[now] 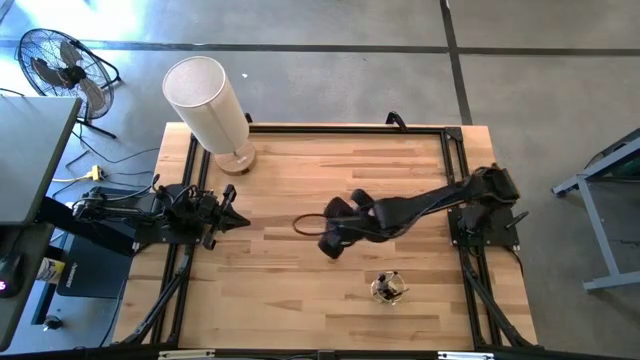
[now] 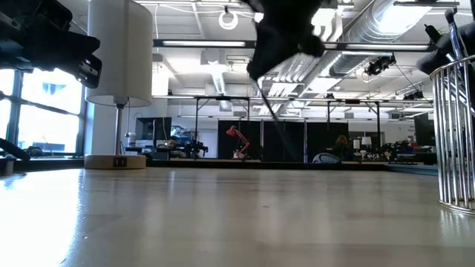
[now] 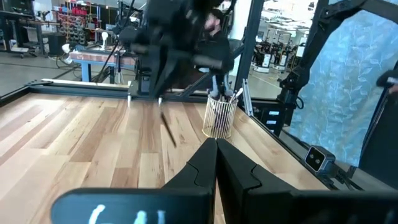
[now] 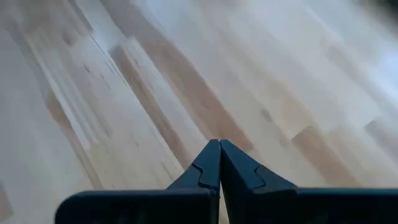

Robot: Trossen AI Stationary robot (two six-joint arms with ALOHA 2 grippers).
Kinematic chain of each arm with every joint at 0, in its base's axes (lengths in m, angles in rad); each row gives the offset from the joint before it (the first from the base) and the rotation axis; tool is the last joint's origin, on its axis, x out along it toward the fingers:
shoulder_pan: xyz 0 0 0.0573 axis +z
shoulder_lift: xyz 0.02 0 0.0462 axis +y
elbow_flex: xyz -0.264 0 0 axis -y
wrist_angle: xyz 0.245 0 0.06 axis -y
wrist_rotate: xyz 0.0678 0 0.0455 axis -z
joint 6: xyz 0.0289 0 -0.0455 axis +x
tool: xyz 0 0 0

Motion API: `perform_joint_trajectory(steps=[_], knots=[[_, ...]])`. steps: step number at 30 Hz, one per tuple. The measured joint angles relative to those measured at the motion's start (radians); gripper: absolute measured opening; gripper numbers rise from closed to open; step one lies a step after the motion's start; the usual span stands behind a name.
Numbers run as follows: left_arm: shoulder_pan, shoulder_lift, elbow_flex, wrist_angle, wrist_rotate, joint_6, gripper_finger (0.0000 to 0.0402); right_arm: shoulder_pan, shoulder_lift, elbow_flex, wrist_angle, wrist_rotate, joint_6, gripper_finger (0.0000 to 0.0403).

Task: Pick & Place Makeup Brushes
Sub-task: Put the eyeshadow brush into the makeup holder

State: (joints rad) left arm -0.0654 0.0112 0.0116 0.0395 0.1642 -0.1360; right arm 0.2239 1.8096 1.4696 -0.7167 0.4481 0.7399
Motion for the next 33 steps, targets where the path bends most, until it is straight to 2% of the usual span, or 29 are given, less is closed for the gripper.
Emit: perform_joint_trajectory(steps=[8, 16, 25, 29, 33], knots=[[0.0, 0.0, 0.0, 0.0, 0.0, 0.0, 0.0001, 0.158, -0.209, 0.0, -0.064, 0.195, -0.029, 0.0], [0.0, 0.0, 0.0, 0.0, 0.0, 0.0, 0.0001, 0.38, -0.353, 0.0, -0.245, 0.317, 0.118, 0.0], [0.0, 0.0, 0.0, 0.0, 0.0, 0.0, 0.0001, 0.649, -0.407, 0.0, -0.395, 0.441, 0.346, 0.0], [0.0, 0.0, 0.0, 0.0, 0.0, 0.0, 0.0001, 0.727, -0.391, -0.002, -0.434, 0.484, 0.427, 0.0], [0.0, 0.0, 0.0, 0.0, 0.0, 0.0, 0.0001, 0.764, -0.389, -0.104, -0.366, 0.513, 0.496, 0.0]])
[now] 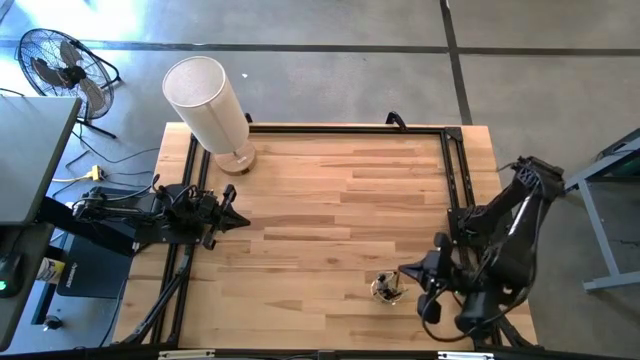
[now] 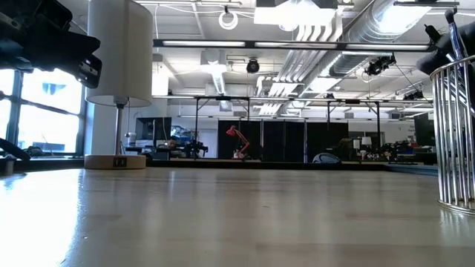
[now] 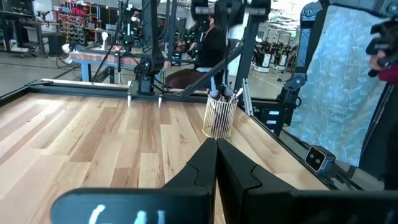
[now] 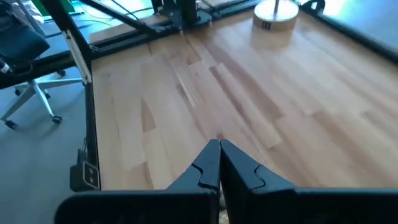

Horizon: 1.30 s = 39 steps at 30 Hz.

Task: Pick & Place Makeup Brushes
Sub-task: Put the eyeshadow brush into the makeup holder, then return to Home Position

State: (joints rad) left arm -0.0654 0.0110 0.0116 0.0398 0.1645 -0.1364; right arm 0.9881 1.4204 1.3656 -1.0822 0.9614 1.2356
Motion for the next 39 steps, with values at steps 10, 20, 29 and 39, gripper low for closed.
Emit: perform_joint_trajectory(steps=[10, 20, 29, 39], knots=[[0.0, 0.0, 0.0, 0.0, 0.0, 0.0, 0.0001, -0.001, 0.0, -0.415, 0.456, -0.023, 0.016, 0.0], [0.0, 0.0, 0.0, 0.0, 0.0, 0.0, 0.0001, 0.001, -0.044, -0.562, 0.634, -0.16, -0.015, 0.0014], [0.0, 0.0, 0.0, 0.0, 0.0, 0.0, 0.0001, -0.021, -0.237, -0.547, 0.63, -0.245, -0.244, 0.01], [0.0, 0.0, 0.0, 0.0, 0.0, 0.0, 0.0001, -0.161, -0.433, -0.547, 0.593, -0.159, -0.729, 0.0087]])
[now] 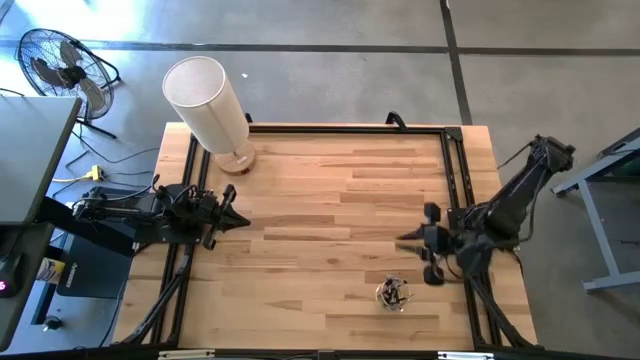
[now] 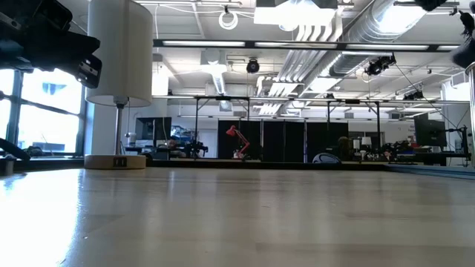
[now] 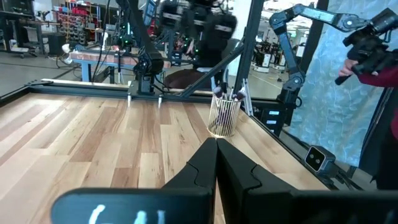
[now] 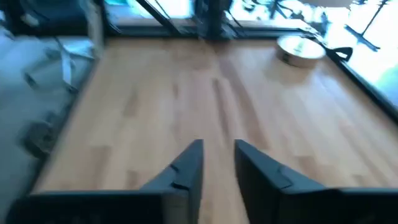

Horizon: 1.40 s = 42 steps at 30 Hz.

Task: Pick & Place Makeup Brushes
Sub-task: Return to Home Position

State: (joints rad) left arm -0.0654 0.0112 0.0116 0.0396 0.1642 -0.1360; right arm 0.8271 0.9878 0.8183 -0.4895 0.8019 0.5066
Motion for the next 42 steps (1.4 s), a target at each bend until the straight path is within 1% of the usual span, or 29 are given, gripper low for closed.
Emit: perform_joint_trajectory(steps=[3, 4, 6, 8, 11, 13, 15, 18, 21, 24, 28, 34, 42], knots=[[0.0, 0.0, 0.0, 0.0, 0.0, 0.0, 0.0001, -0.099, -0.028, -0.008, -0.056, -0.091, -0.057, 0.0026], [0.0, 0.0, 0.0, 0.0, 0.0, 0.0, 0.0001, -0.136, -0.039, -0.02, -0.052, -0.123, -0.087, 0.0014], [0.0, 0.0, 0.0, 0.0, 0.0, 0.0, 0.0001, -0.224, -0.064, -0.063, 0.008, -0.191, -0.142, 0.0013], [0.0, 0.0, 0.0, 0.0, 0.0, 0.0, 0.0001, -0.325, -0.088, -0.121, 0.123, -0.292, -0.209, 0.0014], [0.0, 0.0, 0.0, 0.0, 0.0, 0.0, 0.0001, -0.474, -0.113, -0.234, 0.328, -0.458, -0.309, 0.0003], [0.0, 0.0, 0.0, 0.0, 0.0, 0.0, 0.0001, -0.567, -0.13, -0.305, 0.454, -0.531, -0.335, 0.0006], [0.0, 0.0, 0.0, 0.0, 0.0, 0.0, 0.0001, -0.645, -0.152, -0.368, 0.54, -0.592, -0.356, 0.0003], [0.0, 0.0, 0.0, 0.0, 0.0, 0.0, 0.0001, -0.736, -0.199, -0.452, 0.599, -0.674, -0.376, 0.0003], [0.0, 0.0, 0.0, 0.0, 0.0, 0.0, 0.0001, -0.807, -0.274, -0.521, 0.614, -0.743, -0.377, 0.0001], [0.0, 0.0, 0.0, 0.0, 0.0, 0.0, 0.0001, -0.852, -0.369, -0.59, 0.608, -0.802, -0.348, 0.0001], [0.0, 0.0, 0.0, 0.0, 0.0, 0.0, 0.0001, -0.869, -0.508, -0.648, 0.55, -0.864, -0.305, 0.0001], [0.0, 0.0, 0.0, 0.0, 0.0, 0.0, 0.0001, -0.85, -0.694, -0.659, 0.303, -0.886, -0.281, 0.0001], [0.0, 0.0, 0.0, 0.0, 0.0, 0.0, 0.0001, -0.837, -0.898, -0.658, 0.163, -0.883, -0.331, 0.0]])
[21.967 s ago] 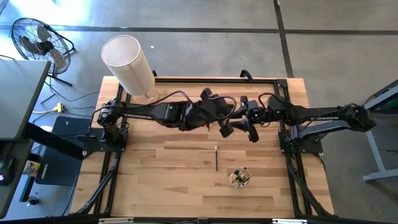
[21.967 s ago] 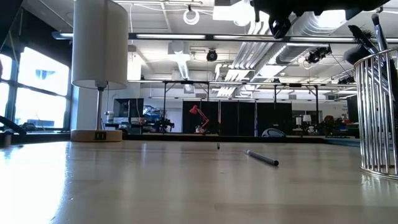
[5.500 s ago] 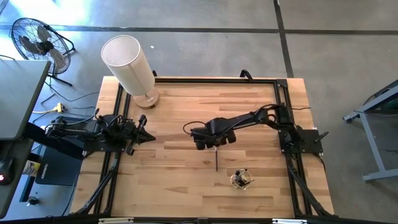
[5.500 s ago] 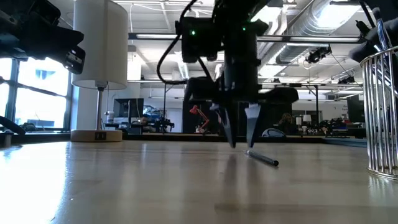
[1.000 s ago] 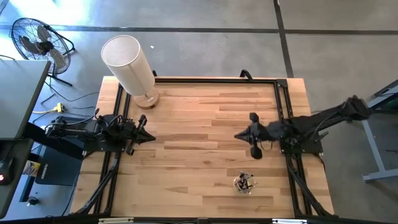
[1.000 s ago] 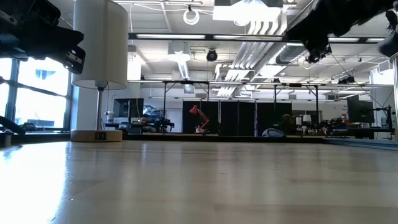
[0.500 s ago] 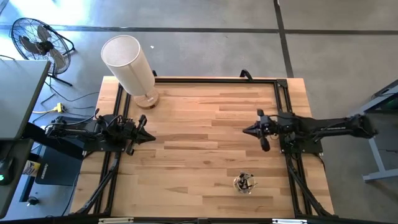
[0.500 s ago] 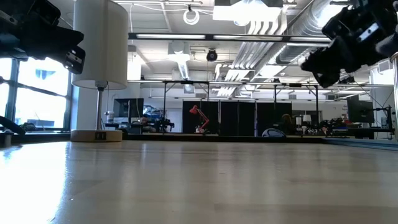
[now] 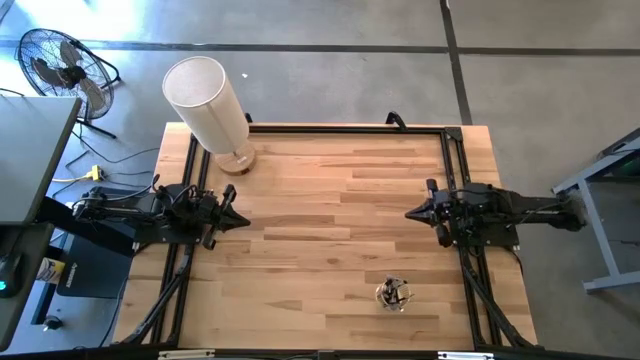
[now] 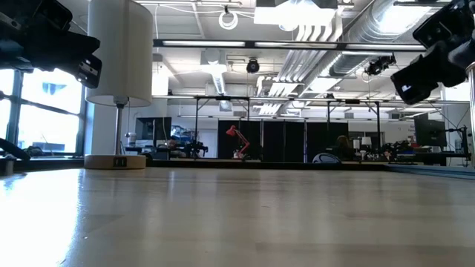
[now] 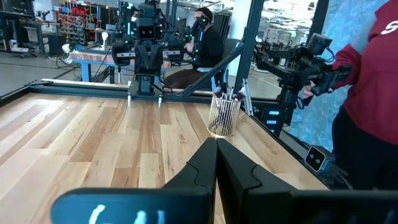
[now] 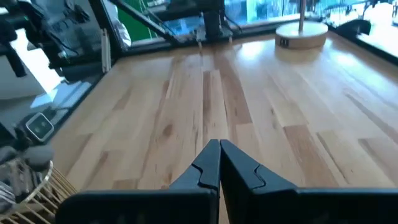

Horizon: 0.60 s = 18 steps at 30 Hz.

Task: Pick & Place Makeup Brushes
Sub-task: Return to Home Position

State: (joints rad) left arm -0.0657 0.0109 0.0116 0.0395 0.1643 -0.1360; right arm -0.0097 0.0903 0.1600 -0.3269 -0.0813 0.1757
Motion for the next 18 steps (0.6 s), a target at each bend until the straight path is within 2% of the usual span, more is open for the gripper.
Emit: perform_joint_trajectory(steps=[6, 18], knots=[[0.0, 0.0, 0.0, 0.0, 0.0, 0.0, 0.0001, 0.0, -0.089, 0.001, -0.002, -0.002, -0.011, 0.0], [0.0, 0.0, 0.0, 0.0, 0.0, 0.0, 0.0001, 0.0, -0.085, -0.009, 0.005, -0.009, -0.031, 0.0]])
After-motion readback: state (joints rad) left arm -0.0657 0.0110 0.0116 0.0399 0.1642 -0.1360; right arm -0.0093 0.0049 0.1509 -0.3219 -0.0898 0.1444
